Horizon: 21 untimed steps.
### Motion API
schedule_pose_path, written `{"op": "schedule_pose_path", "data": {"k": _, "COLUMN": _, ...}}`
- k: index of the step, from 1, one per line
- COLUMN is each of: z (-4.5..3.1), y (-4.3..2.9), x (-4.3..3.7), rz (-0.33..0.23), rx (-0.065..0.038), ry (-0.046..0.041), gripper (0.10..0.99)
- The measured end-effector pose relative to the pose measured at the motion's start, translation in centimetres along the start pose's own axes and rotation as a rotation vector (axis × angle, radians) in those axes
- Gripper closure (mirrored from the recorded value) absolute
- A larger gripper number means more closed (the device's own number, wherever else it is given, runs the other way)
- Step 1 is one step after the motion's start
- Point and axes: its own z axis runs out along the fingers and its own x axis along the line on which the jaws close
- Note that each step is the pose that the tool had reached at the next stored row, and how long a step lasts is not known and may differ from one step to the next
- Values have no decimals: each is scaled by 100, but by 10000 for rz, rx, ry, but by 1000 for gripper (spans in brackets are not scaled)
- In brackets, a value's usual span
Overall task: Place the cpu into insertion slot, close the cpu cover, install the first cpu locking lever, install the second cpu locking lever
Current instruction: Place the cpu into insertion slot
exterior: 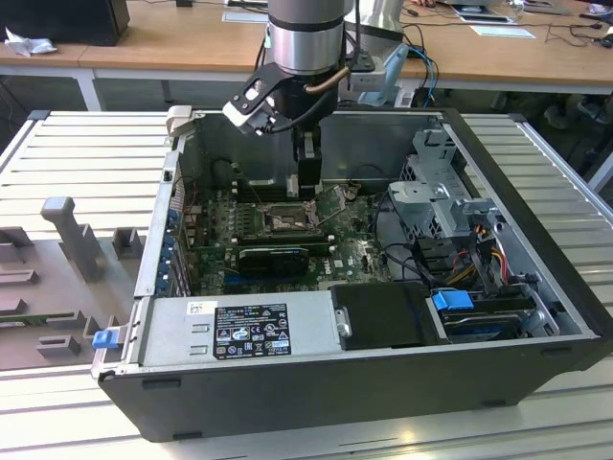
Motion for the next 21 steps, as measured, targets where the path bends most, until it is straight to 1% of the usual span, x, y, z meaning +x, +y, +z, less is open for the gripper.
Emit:
{"op": "schedule_pose_path", "data": {"k": 2, "z": 70, "y": -5, "x": -1, "rz": -8, "rx": 15, "ry": 1, "gripper": 557}}
{"op": "schedule_pose_path", "data": {"k": 6, "z": 167, "y": 5, "x": 18, "rz": -136, "rx": 17, "ry": 10, "gripper": 557}}
{"op": "schedule_pose_path", "data": {"k": 8, "z": 216, "y": -1, "x": 17, "rz": -445, "rx": 24, "ry": 31, "gripper": 557}}
{"op": "schedule_pose_path", "data": {"k": 10, "z": 254, "y": -32, "x": 18, "rz": -501, "rx": 24, "ry": 35, "gripper": 557}}
{"op": "schedule_pose_path", "data": {"k": 11, "z": 269, "y": -58, "x": 20, "rz": -500, "rx": 25, "ry": 35, "gripper": 557}}
{"op": "schedule_pose_path", "data": {"k": 12, "z": 300, "y": -101, "x": 29, "rz": -498, "rx": 24, "ry": 35, "gripper": 557}}
{"op": "schedule_pose_path", "data": {"k": 13, "z": 335, "y": -129, "x": 50, "rz": -498, "rx": 24, "ry": 35, "gripper": 557}}
{"op": "schedule_pose_path", "data": {"k": 14, "z": 352, "y": -139, "x": 63, "rz": -497, "rx": 25, "ry": 34, "gripper": 557}}
{"op": "schedule_pose_path", "data": {"k": 16, "z": 410, "y": -172, "x": 105, "rz": -496, "rx": 24, "ry": 36, "gripper": 557}}
{"op": "schedule_pose_path", "data": {"k": 17, "z": 460, "y": -185, "x": 139, "rz": -497, "rx": 25, "ry": 36, "gripper": 557}}
{"op": "schedule_pose_path", "data": {"k": 18, "z": 494, "y": -188, "x": 153, "rz": -487, "rx": 24, "ry": 35, "gripper": 557}}
{"op": "schedule_pose_path", "data": {"k": 19, "z": 526, "y": -190, "x": 156, "rz": -427, "rx": 25, "ry": 31, "gripper": 557}}
{"op": "schedule_pose_path", "data": {"k": 21, "z": 564, "y": -193, "x": 158, "rz": -371, "rx": 23, "ry": 27, "gripper": 557}}
